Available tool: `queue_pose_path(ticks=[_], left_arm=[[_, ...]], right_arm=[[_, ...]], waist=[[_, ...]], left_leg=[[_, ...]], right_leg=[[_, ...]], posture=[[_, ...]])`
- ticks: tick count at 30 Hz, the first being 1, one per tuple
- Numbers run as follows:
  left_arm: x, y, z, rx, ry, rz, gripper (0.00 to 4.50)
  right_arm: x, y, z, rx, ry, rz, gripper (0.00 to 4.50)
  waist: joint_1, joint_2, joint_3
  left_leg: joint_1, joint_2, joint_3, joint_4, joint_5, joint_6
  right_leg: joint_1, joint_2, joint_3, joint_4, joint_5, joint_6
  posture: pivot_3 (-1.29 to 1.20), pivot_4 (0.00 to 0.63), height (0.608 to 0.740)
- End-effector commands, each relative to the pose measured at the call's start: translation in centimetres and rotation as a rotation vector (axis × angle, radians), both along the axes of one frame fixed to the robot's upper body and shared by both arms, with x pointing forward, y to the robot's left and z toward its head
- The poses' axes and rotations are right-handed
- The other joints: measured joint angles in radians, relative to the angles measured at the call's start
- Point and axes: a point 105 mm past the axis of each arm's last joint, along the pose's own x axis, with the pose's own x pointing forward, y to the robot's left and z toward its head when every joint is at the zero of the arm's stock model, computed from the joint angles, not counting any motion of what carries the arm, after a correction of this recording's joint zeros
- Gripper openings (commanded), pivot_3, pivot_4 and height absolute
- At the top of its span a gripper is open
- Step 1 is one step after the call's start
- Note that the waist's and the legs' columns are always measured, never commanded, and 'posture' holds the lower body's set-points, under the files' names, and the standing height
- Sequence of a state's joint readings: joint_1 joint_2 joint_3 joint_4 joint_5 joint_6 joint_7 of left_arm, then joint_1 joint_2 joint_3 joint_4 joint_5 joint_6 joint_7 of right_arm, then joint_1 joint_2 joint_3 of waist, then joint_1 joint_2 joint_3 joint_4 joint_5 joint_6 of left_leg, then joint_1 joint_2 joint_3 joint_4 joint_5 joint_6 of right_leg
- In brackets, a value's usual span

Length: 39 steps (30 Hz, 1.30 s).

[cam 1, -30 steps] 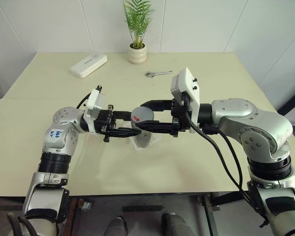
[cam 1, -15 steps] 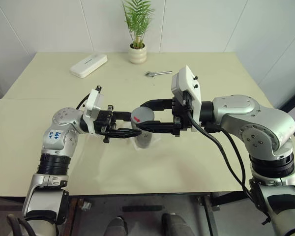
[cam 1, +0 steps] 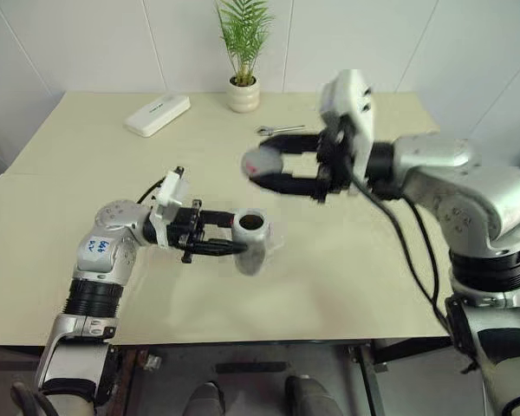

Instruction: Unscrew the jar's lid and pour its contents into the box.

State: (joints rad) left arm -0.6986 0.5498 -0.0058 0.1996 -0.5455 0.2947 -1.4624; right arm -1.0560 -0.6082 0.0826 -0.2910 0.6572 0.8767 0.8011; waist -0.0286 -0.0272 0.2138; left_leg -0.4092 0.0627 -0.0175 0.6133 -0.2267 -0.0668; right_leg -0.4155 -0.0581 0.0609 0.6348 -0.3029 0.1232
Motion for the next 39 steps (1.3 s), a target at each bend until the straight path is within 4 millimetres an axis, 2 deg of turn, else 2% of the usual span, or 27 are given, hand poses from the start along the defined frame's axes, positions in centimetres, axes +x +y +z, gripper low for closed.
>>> queue_pose_path(ticks=[1,6,11,17,27,30,34,37,39], left_arm=[[-0.4,-0.1,0.9,0.005,-0.049,-0.020,1.94],[-0.2,0.0,1.4,-0.012,-0.067,-0.005,1.94],[1.1,1.4,2.8,-0.037,-0.122,0.105,1.94],[3.3,5.2,4.6,-0.045,-0.191,0.331,1.94],[5.4,7.9,5.1,-0.090,-0.235,0.570,1.94],[6.2,8.8,5.3,-0.108,-0.251,0.636,1.94],[6.9,9.0,5.8,-0.097,-0.302,0.671,1.94],[7.6,9.0,6.4,-0.083,-0.343,0.696,1.94],[8.0,8.8,6.4,-0.063,-0.366,0.697,1.94]], right_arm=[[-0.2,-0.1,1.1,0.019,-0.058,0.007,2.93],[0.3,-0.5,1.3,0.027,-0.060,-0.016,2.93],[2.4,-3.1,-0.3,0.029,-0.010,-0.180,2.93],[4.2,-7.4,-6.7,-0.043,0.163,-0.449,2.93],[3.8,-10.1,-15.4,-0.007,0.385,-0.659,2.93],[3.6,-10.7,-17.2,-0.021,0.406,-0.698,2.93],[3.7,-10.9,-17.5,-0.001,0.412,-0.718,2.93],[3.7,-11.1,-17.9,-0.014,0.410,-0.727,3.64],[3.5,-11.1,-17.7,-0.016,0.395,-0.715,4.32]], waist=[[-0.001,0.000,0.000],[-0.002,0.000,0.000],[0.000,0.000,0.000],[0.000,0.000,0.000],[0.000,0.000,0.000],[0.001,0.000,0.000],[0.000,0.000,0.000],[0.002,0.000,0.000],[0.002,0.000,0.000]], left_leg=[[0.000,0.000,0.000,0.000,0.000,0.000],[0.000,0.000,0.000,0.000,0.000,0.000],[0.000,0.000,0.000,0.000,0.000,0.000],[-0.001,0.000,0.000,0.000,0.000,0.000],[-0.001,0.000,0.001,0.000,0.000,0.000],[0.000,0.000,0.002,0.000,0.000,0.000],[0.000,0.000,0.002,0.001,0.000,0.000],[0.000,0.000,0.001,0.001,0.000,0.000],[0.000,0.000,0.002,0.000,0.000,0.000]], right_leg=[[0.000,0.000,0.000,0.000,0.000,0.000],[0.000,0.000,0.000,0.000,0.000,0.000],[0.000,0.000,0.000,0.000,0.000,0.000],[0.000,0.000,0.000,-0.001,0.000,0.000],[-0.001,0.000,0.001,-0.001,0.000,0.000],[0.000,0.000,0.001,-0.001,0.000,0.001],[0.000,0.000,0.001,0.000,0.001,0.001],[0.000,0.001,0.001,0.000,0.001,0.001],[0.000,0.001,0.001,-0.001,0.001,0.001]], posture=[[0.00,0.150,0.740],[0.00,0.150,0.740],[0.00,0.150,0.740],[0.00,0.150,0.740],[0.00,0.150,0.740],[0.00,0.150,0.740],[0.00,0.150,0.740],[0.00,0.150,0.740],[0.00,0.150,0.740]])
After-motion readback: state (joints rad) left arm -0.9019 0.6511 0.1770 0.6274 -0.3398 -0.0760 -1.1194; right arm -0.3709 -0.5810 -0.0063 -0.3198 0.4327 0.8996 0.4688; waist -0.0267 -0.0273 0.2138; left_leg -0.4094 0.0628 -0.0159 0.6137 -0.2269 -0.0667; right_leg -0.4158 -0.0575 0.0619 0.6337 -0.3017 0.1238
